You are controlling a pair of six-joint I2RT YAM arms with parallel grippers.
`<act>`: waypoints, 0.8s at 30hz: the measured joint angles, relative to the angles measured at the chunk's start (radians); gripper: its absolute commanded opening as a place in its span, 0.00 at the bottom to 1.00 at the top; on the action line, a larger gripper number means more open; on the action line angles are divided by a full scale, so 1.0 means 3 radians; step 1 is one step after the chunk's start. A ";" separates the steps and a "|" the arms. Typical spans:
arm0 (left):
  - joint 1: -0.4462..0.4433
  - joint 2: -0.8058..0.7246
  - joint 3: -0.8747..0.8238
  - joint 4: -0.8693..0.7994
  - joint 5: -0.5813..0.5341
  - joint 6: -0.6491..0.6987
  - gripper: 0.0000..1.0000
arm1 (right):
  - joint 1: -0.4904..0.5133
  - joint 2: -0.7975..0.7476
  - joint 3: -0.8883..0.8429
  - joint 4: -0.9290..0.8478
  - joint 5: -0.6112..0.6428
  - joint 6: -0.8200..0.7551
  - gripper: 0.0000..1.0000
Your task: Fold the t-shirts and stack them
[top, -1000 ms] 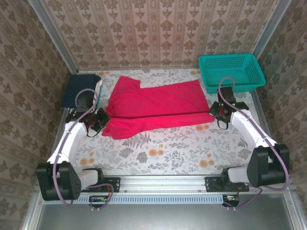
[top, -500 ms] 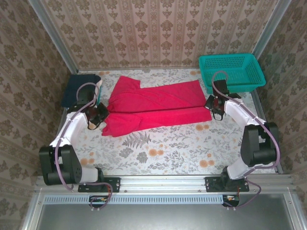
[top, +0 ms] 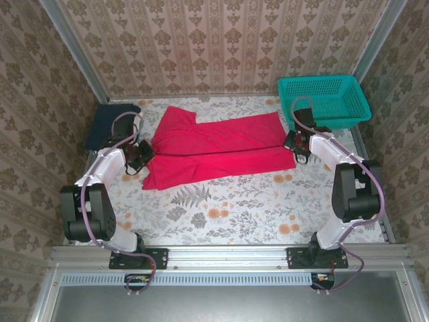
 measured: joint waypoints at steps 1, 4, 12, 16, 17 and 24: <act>0.0000 0.0018 0.0018 0.0009 0.0001 0.0004 0.00 | 0.0000 0.0010 0.0000 0.0018 0.0000 -0.0004 0.02; 0.0001 0.0109 0.0075 0.0039 0.0001 0.0024 0.00 | 0.0000 0.0048 0.0001 0.0076 -0.0001 -0.0027 0.09; 0.0000 0.0266 0.0107 0.0126 0.0003 0.0055 0.47 | 0.0004 0.0009 -0.0056 0.0362 -0.0205 -0.0228 0.73; -0.0022 0.0197 0.0103 0.0149 -0.0020 0.0062 0.71 | 0.0020 -0.0299 -0.0315 0.0481 -0.0341 -0.0284 0.77; -0.0028 0.0141 0.0098 0.0148 -0.0033 0.0074 0.76 | 0.0029 -0.0412 -0.0402 0.0507 -0.0378 -0.0290 0.78; -0.0168 -0.0441 -0.0253 0.0362 -0.0121 0.0065 0.78 | 0.0211 -0.0660 -0.0721 0.0679 -0.0559 -0.0374 0.72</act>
